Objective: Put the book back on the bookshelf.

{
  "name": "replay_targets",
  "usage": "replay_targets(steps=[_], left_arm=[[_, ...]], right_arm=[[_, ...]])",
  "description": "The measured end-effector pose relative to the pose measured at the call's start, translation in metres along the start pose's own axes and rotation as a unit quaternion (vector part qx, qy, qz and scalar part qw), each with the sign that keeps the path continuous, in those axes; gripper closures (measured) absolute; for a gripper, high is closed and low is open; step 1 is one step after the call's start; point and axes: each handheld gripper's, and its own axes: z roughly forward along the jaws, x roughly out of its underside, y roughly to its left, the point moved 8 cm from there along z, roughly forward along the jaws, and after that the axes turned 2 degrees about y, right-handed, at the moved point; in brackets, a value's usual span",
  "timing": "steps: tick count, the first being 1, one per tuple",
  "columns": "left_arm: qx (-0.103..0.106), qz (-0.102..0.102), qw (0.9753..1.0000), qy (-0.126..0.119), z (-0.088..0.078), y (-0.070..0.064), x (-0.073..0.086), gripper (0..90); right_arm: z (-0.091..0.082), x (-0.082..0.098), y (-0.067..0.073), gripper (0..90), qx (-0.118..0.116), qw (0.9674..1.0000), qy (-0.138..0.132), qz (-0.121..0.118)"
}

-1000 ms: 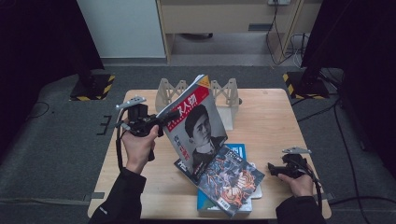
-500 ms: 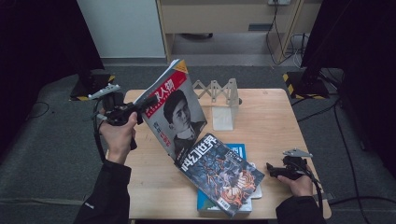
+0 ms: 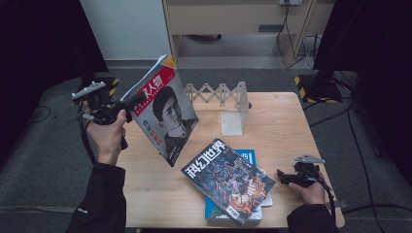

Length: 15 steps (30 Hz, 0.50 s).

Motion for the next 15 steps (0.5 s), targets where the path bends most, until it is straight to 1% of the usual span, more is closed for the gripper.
replay_targets(steps=[7,15], left_arm=[[-0.028,0.007,0.9996,-0.003,0.002,0.014,-0.008,85.9],[-0.053,0.009,0.9985,-0.012,0.014,0.028,-0.014,86.0]], right_arm=[[0.0,0.0,0.0,2.5,0.0,1.0,0.0,0.0],[0.0,0.0,0.0,2.5,0.0,1.0,0.0,0.0]])
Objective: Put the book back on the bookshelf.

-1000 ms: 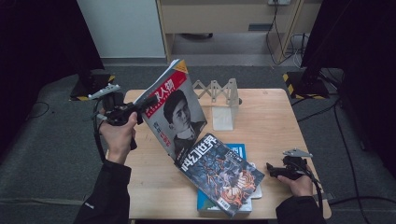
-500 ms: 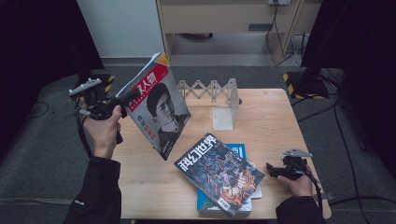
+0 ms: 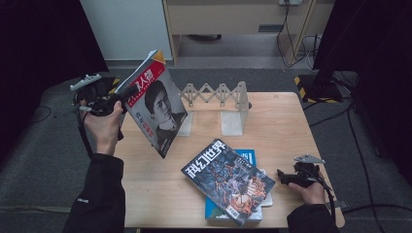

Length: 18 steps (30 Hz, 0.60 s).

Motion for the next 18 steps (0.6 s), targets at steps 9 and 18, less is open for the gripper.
replay_targets(steps=[9,18], left_arm=[[-0.036,0.01,0.9993,-0.005,0.029,0.01,0.003,85.9],[-0.073,0.033,0.9967,-0.014,0.055,0.013,0.02,85.9]], right_arm=[[0.0,0.0,0.0,2.5,0.0,1.0,0.0,0.0],[0.0,0.0,0.0,2.5,0.0,1.0,0.0,0.002]])
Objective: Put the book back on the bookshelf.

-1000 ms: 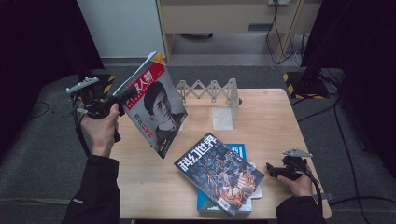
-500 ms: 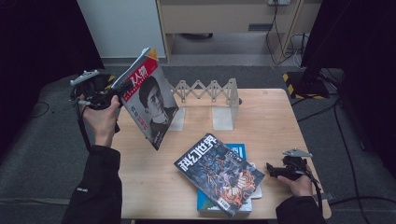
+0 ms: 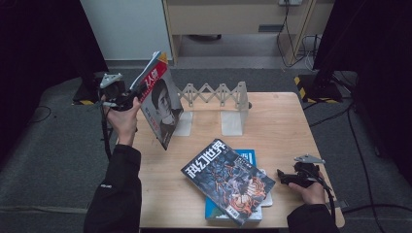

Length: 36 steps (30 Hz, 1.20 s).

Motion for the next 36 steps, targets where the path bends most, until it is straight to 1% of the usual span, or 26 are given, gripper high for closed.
replay_targets(steps=[2,4,6,10,11,12,13,14,15,18,20,21,22,24,26,27,29,30,31,33,34,35,36], left_arm=[[-0.003,-0.001,1.0,0.003,0.004,0.0,0.005,85.9],[-0.005,0.003,0.9999,0.009,0.008,-0.001,0.009,86.0],[-0.008,0.007,0.9999,0.007,0.01,-0.001,0.013,85.9],[-0.008,0.004,0.9998,0.019,0.013,0.0,0.023,85.9],[-0.007,0.003,0.9997,0.024,0.014,0.001,0.026,85.8],[-0.007,0.003,0.9998,0.02,0.013,0.001,0.027,85.8],[-0.005,0.0,0.9998,0.018,0.012,0.001,0.027,85.8],[-0.001,-0.002,0.9998,0.02,0.011,0.001,0.028,85.8],[-0.001,0.0,0.9998,0.021,0.01,0.001,0.029,85.8],[0.005,0.01,0.9994,0.034,0.005,0.0,0.033,85.4],[0.01,0.012,0.9985,0.052,0.001,-0.001,0.036,84.9],[0.01,0.017,0.9981,0.058,-0.001,-0.001,0.038,84.6],[0.012,0.017,0.9976,0.066,-0.003,-0.001,0.039,84.4],[0.01,0.023,0.997,0.074,-0.006,0.0,0.042,84.1],[0.016,0.024,0.9958,0.087,-0.008,-0.001,0.046,83.3],[0.018,0.025,0.9956,0.088,-0.008,-0.001,0.046,82.9],[0.023,0.021,0.9946,0.098,-0.008,-0.002,0.046,82.3],[0.024,0.023,0.9942,0.102,-0.008,-0.003,0.045,82.1],[0.021,0.027,0.9937,0.107,-0.008,-0.003,0.045,81.8],[0.021,0.028,0.9929,0.114,-0.006,-0.004,0.042,81.1],[0.021,0.028,0.992,0.121,-0.004,-0.005,0.041,79.5],[0.022,0.03,0.9923,0.118,-0.003,-0.007,0.039,78.7],[0.017,0.034,0.9916,0.124,-0.001,-0.007,0.038,78.5]], right_arm=[[0.0,0.0,0.0,2.5,0.001,1.0,-0.001,-0.001],[0.0,0.0,0.0,2.4,0.001,1.0,-0.001,-0.001],[0.0,0.0,0.0,2.4,0.0,1.0,-0.001,0.0],[0.0,0.0,0.0,2.5,0.001,1.0,-0.001,0.0],[0.0,0.0,0.0,2.5,0.001,1.0,-0.001,0.0],[0.0,0.0,0.0,2.5,0.001,1.0,-0.001,0.0],[0.0,0.0,0.0,2.5,0.001,1.0,-0.001,0.0],[0.0,0.0,0.0,2.5,0.001,1.0,-0.001,0.0],[0.0,0.0,0.0,2.5,0.001,1.0,-0.001,0.0],[0.0,0.0,0.0,2.5,0.0,1.0,-0.001,0.0],[0.0,0.0,0.0,2.5,0.0,1.0,-0.001,0.001],[0.0,0.0,0.0,2.5,0.001,1.0,-0.001,0.0],[0.0,0.0,0.0,2.5,0.001,1.0,-0.001,0.0],[0.0,0.0,0.0,2.5,0.001,1.0,-0.001,0.0],[0.0,0.0,0.0,2.5,0.001,1.0,-0.001,0.0],[0.0,0.0,0.0,2.5,0.001,1.0,-0.001,0.0],[0.0,0.0,0.0,2.5,0.001,1.0,-0.001,0.0],[0.0,0.0,0.0,2.5,0.001,1.0,-0.001,0.0],[0.0,0.0,0.0,2.5,0.001,1.0,-0.001,0.0],[0.0,0.0,0.0,2.5,0.0,1.0,0.0,-0.002],[0.0,0.0,0.0,2.5,0.0,1.0,0.0,-0.002],[0.0,0.0,0.0,2.5,0.0,1.0,0.0,-0.002],[0.0,0.0,0.0,2.5,0.0,1.0,0.0,-0.002]])
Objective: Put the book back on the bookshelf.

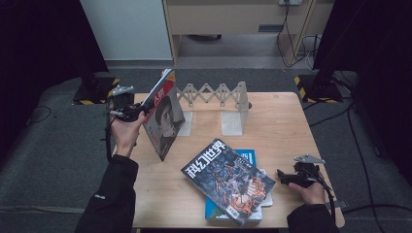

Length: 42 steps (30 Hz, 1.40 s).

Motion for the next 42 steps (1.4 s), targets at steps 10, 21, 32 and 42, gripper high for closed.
replay_targets(steps=[10,21,32,42], left_arm=[[-0.03,0.003,0.9994,0.017,0.011,0.007,-0.003,85.8],[-0.068,-0.024,0.9966,-0.04,0.029,0.007,-0.017,86.0],[-0.1,-0.037,0.9938,-0.031,0.045,0.01,-0.021,85.9],[-0.104,-0.029,0.9939,-0.022,0.046,0.01,-0.023,85.8]], right_arm=[[0.0,0.0,0.0,2.5,0.0,1.0,0.0,0.0],[0.0,0.0,0.0,2.6,0.001,1.0,-0.001,0.002],[0.0,0.0,0.0,2.5,0.001,1.0,-0.001,0.002],[0.0,0.0,0.0,2.6,0.002,1.0,-0.002,0.002]])
